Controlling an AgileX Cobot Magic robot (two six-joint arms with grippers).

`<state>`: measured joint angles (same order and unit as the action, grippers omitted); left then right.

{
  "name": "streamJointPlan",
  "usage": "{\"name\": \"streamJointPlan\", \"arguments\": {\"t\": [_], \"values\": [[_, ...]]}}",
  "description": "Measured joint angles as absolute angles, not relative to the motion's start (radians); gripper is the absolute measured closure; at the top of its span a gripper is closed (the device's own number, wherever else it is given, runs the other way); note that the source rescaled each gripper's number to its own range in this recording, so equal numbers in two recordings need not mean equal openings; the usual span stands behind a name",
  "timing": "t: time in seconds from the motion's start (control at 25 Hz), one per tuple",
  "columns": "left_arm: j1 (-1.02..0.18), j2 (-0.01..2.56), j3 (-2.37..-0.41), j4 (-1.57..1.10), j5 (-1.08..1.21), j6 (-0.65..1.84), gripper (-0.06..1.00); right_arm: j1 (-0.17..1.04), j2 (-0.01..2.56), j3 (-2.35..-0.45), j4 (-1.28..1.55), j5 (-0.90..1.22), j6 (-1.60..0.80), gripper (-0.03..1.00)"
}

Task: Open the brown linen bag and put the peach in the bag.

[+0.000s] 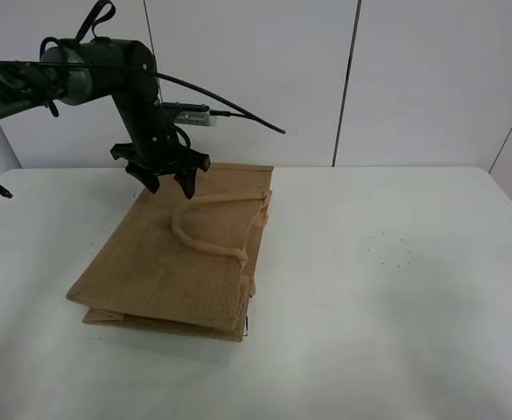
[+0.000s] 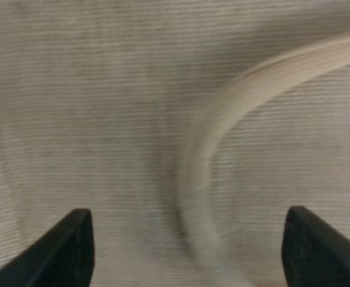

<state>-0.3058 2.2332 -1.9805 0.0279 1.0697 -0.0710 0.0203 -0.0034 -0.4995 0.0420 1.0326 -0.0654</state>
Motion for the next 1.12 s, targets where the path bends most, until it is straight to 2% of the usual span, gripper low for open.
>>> {"name": "streamJointPlan", "arguments": {"t": [0.48,0.84,1.12], "values": [[-0.055,2.225,-1.973,0.05,1.133,-0.03,-0.06,0.02,-0.005,-0.5,0.042,1.033,-0.065,-0.03],[-0.047,1.955,-1.763,0.048,1.164,-0.039,-0.06,0.02,-0.005,-0.5,0.042,1.033,-0.065,-0.03],[-0.048,1.632,-1.459,0.044,1.165,-0.046,-0.06,0.02,-0.005,-0.5,0.042,1.033,-0.065,-0.03]]}}
